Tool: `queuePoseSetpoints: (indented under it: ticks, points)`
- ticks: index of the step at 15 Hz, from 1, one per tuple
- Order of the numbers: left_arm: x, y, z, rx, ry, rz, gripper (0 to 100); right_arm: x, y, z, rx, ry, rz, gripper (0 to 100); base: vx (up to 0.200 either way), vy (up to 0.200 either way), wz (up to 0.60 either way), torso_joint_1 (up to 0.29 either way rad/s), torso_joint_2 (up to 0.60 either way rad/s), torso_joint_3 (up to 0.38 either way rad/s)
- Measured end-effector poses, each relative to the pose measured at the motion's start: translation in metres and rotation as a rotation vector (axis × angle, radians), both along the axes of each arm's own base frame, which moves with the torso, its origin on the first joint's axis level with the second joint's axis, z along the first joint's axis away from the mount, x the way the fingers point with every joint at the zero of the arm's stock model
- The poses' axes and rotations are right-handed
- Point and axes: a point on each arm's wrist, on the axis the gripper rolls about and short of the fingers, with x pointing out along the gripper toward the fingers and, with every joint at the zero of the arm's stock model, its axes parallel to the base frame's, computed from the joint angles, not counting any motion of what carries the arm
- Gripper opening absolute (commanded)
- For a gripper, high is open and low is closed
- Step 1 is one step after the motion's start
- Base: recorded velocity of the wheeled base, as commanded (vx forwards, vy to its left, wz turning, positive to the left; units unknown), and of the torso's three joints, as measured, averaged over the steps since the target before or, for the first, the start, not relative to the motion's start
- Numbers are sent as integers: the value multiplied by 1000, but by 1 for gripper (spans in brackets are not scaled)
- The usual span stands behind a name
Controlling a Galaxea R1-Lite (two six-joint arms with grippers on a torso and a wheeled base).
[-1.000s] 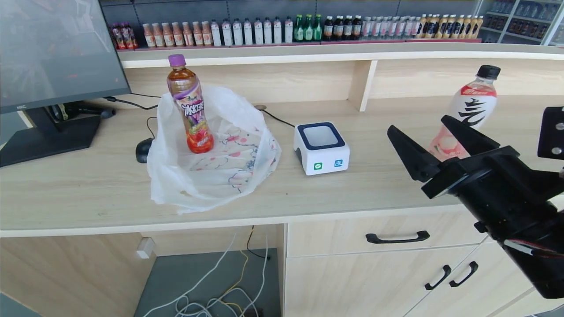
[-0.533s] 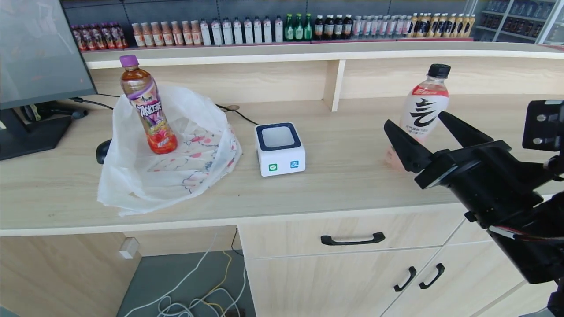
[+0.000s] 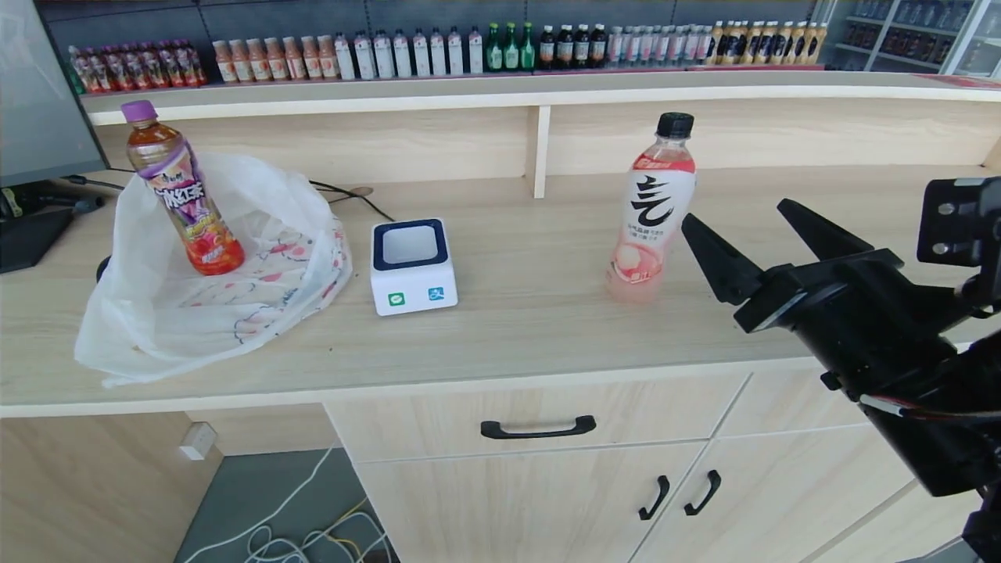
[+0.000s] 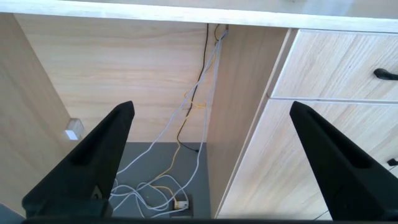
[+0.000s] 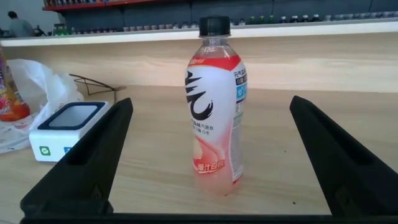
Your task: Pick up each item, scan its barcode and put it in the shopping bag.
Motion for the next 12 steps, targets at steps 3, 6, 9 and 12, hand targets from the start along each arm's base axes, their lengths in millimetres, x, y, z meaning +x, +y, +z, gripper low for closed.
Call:
queuePoseSetpoints:
  ticks: [3,6,9,12]
  points:
    - [0,0,0,4,0,-1,100,6,5,-2,-12,4,-2,100,0,0,0,0,0,0]
    - [0,0,0,6,0,-1,100,19,13,-4,-54,73,-2,100,0,0,0,0,0,0]
    - [0,0,0,6,0,0,100,37,20,7,-99,154,-13,100,0,0,0,0,0,0]
    - [0,0,0,6,0,0,100,54,22,15,-124,202,-37,100,0,0,0,0,0,0]
